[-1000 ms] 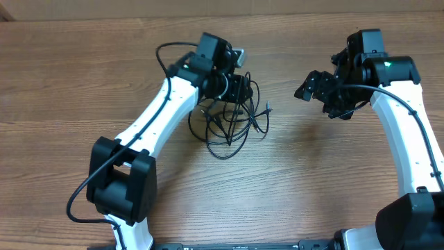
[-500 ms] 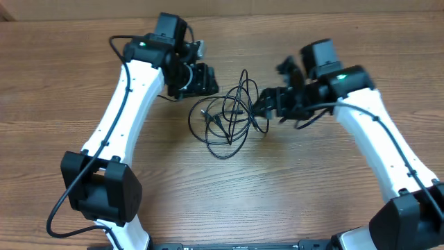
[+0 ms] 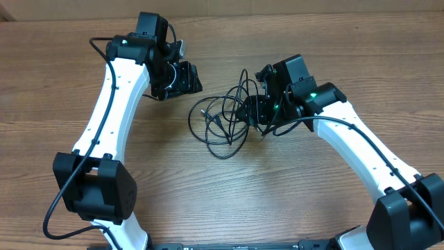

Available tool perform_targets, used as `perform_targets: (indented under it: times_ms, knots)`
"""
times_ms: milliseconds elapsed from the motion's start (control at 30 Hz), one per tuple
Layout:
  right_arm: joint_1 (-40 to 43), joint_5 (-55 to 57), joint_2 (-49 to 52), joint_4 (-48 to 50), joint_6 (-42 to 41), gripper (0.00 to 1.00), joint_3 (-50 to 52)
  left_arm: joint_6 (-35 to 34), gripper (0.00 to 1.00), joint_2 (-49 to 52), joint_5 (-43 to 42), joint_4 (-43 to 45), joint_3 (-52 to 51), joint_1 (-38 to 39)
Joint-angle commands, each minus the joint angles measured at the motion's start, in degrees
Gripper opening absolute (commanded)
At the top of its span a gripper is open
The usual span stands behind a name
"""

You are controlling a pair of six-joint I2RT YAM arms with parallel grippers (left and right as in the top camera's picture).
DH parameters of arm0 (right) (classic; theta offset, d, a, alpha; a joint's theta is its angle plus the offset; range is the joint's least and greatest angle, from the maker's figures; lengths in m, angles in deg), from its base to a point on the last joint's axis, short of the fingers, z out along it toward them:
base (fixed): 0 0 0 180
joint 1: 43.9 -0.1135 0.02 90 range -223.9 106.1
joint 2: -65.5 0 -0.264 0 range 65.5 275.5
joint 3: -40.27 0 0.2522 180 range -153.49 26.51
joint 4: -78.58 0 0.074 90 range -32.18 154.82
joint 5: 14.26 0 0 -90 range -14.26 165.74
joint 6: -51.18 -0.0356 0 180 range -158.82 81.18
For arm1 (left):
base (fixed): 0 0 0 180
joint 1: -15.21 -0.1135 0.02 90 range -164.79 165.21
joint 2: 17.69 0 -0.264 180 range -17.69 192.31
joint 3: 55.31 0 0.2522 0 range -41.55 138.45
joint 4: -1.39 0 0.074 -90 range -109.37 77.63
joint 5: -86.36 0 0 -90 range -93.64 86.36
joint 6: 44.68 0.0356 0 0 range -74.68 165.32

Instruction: Untangle cables

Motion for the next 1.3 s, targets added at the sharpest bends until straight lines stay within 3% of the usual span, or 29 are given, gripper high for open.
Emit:
perform_targets:
  times_ms: [0,633,1267]
  knots:
    - [-0.33,0.48,-0.13,1.27,-2.23,0.55,1.03,-0.15,0.61,-0.81,0.46,-0.48,1.18,0.52]
    - [-0.33,2.64,0.13,5.29,-5.25,0.43,1.05,-0.17,0.60,-0.81,1.75,-0.68,1.16,0.55]
    - [-0.96,2.67,0.28,6.88,-5.40,0.43,1.05,-0.15,0.57,-0.81,2.32,-0.74,1.16,0.55]
